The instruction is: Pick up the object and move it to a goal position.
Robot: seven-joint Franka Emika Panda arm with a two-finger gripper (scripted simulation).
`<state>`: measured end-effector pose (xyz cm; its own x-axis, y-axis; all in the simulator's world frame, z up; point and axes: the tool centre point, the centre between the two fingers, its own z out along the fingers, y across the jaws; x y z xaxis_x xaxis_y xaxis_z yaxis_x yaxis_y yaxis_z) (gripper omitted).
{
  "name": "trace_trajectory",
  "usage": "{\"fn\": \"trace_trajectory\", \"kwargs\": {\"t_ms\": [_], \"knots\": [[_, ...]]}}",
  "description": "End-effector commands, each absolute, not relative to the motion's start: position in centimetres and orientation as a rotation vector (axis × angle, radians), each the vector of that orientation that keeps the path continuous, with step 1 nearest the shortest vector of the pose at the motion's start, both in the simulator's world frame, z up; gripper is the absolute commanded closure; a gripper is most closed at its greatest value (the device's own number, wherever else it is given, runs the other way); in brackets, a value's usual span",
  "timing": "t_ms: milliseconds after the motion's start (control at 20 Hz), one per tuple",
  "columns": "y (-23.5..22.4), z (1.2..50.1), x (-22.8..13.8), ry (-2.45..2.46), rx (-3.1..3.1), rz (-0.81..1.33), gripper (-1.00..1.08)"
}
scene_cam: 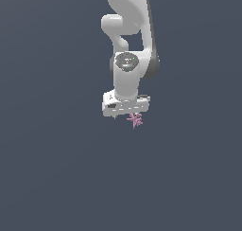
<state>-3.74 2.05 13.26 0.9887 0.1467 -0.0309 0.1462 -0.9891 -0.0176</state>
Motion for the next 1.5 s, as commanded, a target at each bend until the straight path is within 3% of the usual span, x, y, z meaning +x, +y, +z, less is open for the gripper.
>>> {"fn": "trace_trajectory", "kwargs": {"t_ms": [0, 550, 1000, 1450], "knots": [[3.4, 12.6, -4.8, -0.357, -3.11, 0.039, -0.92], [7.6, 10.7, -8.5, -0.764, -3.047, 0.003, -0.92], [7.9, 10.0, -8.7, -0.786, -3.041, 0.002, -0.92], [7.9, 6.2, -8.9, -0.794, -3.039, 0.0, -0.92]]}}
